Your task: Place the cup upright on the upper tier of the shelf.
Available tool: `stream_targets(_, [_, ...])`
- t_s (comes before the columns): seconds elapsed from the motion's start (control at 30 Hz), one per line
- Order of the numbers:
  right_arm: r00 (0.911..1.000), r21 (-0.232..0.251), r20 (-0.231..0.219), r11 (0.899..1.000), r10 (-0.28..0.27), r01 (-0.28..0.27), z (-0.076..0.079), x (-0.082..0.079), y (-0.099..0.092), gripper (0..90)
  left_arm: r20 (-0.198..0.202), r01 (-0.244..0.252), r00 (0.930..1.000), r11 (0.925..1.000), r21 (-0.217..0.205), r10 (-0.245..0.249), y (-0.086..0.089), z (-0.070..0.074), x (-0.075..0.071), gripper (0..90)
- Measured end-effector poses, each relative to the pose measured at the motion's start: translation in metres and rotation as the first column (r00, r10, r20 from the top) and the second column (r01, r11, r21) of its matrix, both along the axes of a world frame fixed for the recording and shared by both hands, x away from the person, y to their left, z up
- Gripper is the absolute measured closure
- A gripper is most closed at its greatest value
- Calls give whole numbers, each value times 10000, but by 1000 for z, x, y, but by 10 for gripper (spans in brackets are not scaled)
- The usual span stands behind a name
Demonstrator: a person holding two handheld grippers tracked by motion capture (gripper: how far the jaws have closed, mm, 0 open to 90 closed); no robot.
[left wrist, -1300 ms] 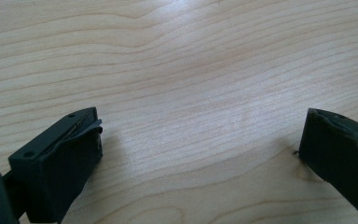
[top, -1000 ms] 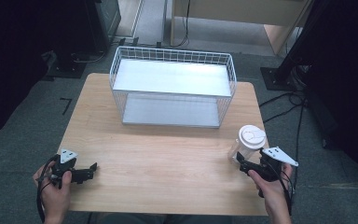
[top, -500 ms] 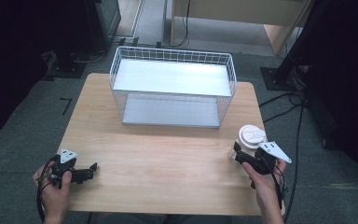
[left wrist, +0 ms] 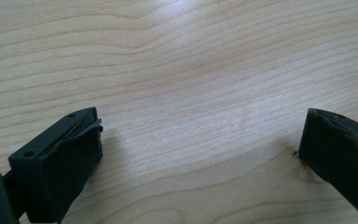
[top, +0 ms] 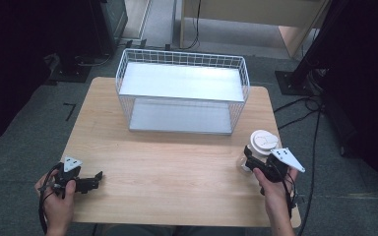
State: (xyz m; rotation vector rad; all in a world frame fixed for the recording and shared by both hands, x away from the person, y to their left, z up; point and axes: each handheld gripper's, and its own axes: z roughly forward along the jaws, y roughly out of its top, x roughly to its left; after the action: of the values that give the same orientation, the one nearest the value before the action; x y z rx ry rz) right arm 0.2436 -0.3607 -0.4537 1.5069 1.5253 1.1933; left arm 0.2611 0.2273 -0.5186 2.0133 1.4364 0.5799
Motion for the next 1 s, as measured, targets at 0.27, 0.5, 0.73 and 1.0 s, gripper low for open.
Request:
stream_targets(0.27, [9991, 29, 371, 9997, 228, -229, 15, 2, 11, 158, 5, -4, 10000, 10000, 1, 4, 0, 0, 0, 0])
stream_targets(0.5, [9953, -2, 774, 9983, 589, -591, 35, 4, 25, 159, 4, -5, 10000, 10000, 1, 5, 0, 0, 0, 0])
stream_targets(0.73, [9919, -68, 970, 9967, 815, -812, 49, 7, 35, 160, 6, -9, 10000, 10000, -3, 9, 0, 0, 0, 0])
stream_targets(1.0, [9844, -234, 1347, 9935, 1133, -1111, 69, 13, 50, 160, 10, -5, 10000, 10000, -1, 5, 0, 0, 0, 0])
